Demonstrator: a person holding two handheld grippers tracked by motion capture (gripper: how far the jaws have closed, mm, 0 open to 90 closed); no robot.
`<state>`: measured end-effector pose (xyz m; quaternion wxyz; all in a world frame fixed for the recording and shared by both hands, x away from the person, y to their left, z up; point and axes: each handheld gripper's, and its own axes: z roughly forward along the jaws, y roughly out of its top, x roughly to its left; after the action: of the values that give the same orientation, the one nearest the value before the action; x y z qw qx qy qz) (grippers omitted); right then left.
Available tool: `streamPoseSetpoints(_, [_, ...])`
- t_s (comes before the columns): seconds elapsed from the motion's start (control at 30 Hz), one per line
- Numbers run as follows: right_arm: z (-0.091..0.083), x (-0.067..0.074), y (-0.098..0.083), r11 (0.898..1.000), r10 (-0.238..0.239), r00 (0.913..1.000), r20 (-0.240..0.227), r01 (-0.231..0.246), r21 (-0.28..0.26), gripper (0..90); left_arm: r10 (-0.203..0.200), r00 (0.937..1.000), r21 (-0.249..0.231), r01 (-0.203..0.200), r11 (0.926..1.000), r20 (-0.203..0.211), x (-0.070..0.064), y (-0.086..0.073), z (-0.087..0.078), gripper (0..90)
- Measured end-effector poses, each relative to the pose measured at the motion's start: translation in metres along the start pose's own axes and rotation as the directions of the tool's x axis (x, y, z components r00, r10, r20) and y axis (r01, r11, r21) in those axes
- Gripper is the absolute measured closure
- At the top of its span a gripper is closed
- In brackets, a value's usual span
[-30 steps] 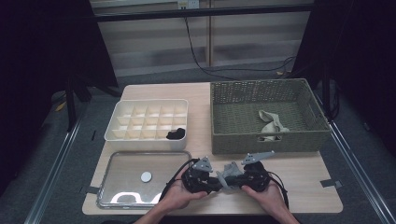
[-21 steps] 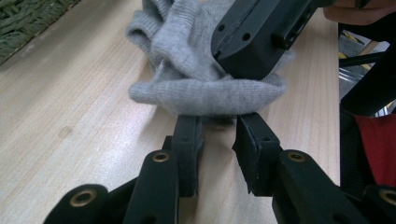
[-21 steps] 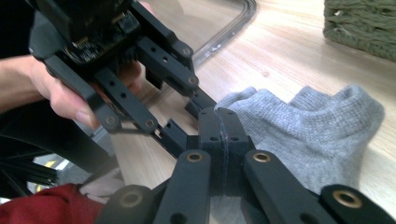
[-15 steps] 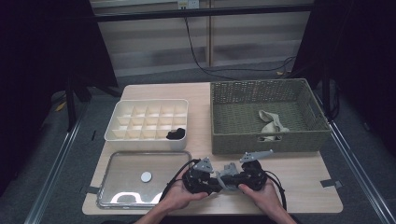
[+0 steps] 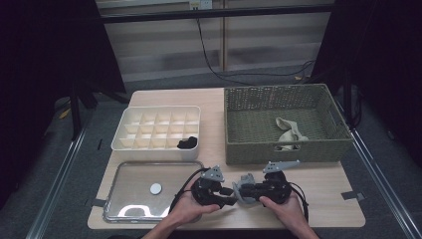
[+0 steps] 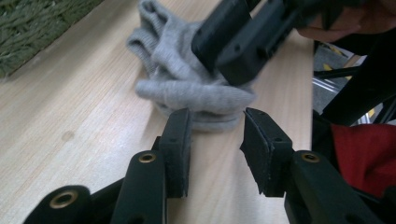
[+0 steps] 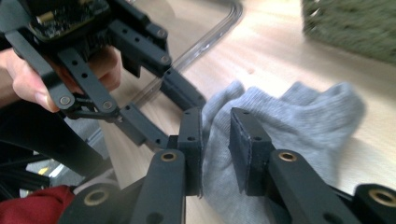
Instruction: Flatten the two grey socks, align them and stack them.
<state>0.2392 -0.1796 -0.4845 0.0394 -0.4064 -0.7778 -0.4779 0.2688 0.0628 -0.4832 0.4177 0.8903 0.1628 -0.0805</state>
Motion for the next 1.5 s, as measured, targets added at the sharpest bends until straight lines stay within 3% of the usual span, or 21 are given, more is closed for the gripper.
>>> streamPoseSetpoints(0.03, [-0.003,-0.001,0.000,1.000,0.001,1.0000,0.004,-0.001,-0.010,74.2,0.004,1.0000,0.013,-0.004,0.9999,-0.003,-0.001,0.001,-0.002,61.7])
streamPoseSetpoints(0.07, [-0.006,-0.002,0.000,1.000,0.003,1.0000,0.008,-0.003,-0.019,73.8,-0.004,1.0000,-0.011,0.004,0.9999,-0.003,-0.002,0.000,-0.001,61.8])
streamPoseSetpoints(0.1, [-0.009,-0.003,0.000,1.000,0.004,0.9999,0.014,-0.003,-0.023,73.2,0.005,1.0000,0.004,-0.005,1.0000,-0.007,-0.002,0.001,-0.003,61.9])
streamPoseSetpoints(0.2, [-0.016,-0.005,-0.002,1.000,0.011,0.9993,0.037,-0.010,-0.020,73.4,0.005,0.9999,-0.014,-0.005,0.9999,-0.014,-0.003,0.003,-0.007,64.3])
streamPoseSetpoints(0.37, [-0.029,-0.010,-0.007,0.999,0.028,0.9960,0.085,-0.026,-0.018,71.0,0.014,0.9998,-0.047,-0.014,0.9988,0.016,-0.001,0.010,-0.008,73.2])
streamPoseSetpoints(0.5, [-0.037,-0.015,-0.011,0.999,0.049,0.9940,0.098,-0.047,-0.023,69.2,0.026,0.9996,-0.055,-0.025,0.9982,0.014,0.001,0.022,-0.003,74.4])
streamPoseSetpoints(0.83, [-0.036,-0.024,-0.016,0.998,0.055,0.9914,0.119,-0.055,-0.002,70.4,0.002,0.9999,-0.053,-0.001,0.9986,0.017,0.009,0.031,0.025,75.8])
streamPoseSetpoints(1.0, [-0.035,-0.026,-0.015,0.998,0.067,0.9912,0.114,-0.067,-0.003,70.5,0.001,0.9999,-0.012,-0.001,0.9999,0.013,0.009,0.027,0.039,77.7])
streamPoseSetpoints(1.5, [-0.024,-0.032,-0.019,0.996,0.062,0.9899,0.128,-0.069,0.053,63.7,0.002,0.9999,0.024,-0.003,0.9997,0.011,0.013,0.025,0.044,83.8])
